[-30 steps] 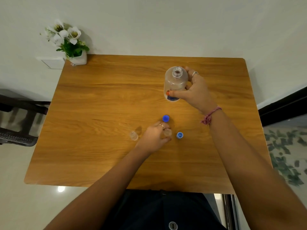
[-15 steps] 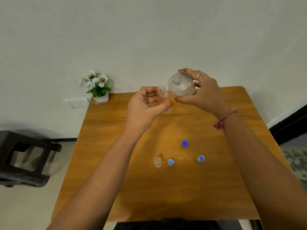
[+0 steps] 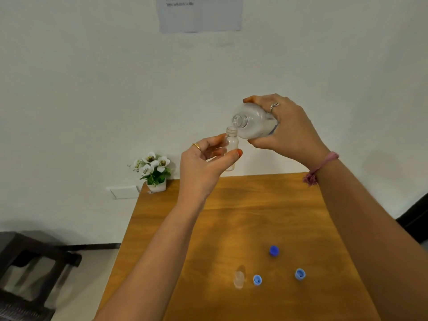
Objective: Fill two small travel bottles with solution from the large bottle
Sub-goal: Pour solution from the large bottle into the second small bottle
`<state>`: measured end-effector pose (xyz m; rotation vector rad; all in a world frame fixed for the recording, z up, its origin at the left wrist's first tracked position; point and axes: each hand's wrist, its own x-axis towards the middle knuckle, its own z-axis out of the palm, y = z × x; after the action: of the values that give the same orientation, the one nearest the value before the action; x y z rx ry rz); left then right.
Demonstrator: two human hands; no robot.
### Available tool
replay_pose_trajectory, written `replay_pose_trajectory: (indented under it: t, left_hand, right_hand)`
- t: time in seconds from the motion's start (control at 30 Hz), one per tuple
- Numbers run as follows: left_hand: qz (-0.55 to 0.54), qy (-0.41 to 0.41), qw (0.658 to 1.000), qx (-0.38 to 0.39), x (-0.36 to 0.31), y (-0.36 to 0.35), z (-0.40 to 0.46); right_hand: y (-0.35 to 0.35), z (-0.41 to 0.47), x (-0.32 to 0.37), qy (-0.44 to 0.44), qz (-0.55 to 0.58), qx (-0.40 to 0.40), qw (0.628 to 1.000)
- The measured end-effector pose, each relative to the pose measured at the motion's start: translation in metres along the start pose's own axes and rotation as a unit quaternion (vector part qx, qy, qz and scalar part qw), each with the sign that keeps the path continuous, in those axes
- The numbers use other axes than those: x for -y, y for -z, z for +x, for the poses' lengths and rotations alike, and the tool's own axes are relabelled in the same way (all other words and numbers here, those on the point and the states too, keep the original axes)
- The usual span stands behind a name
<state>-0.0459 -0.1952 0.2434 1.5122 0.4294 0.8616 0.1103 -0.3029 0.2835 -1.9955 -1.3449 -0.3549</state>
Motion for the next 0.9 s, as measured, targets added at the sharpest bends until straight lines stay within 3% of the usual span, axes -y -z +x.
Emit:
replay_pose_trajectory:
  t: [0.4,0.9]
  left_hand:
    - [-0.03,-0.014,0.999,-0.012,-0.013,0.002,0.007]
    - [-0.043,-0.01,0.999,-0.003,-0.014,0.004,0.013]
  right_hand:
    - [0.02,0.023,0.017,0.073,-0.144,-0.022,0.987]
    - [0.026,0.027,0.02,0.116,-0.183,-0.048,0.975]
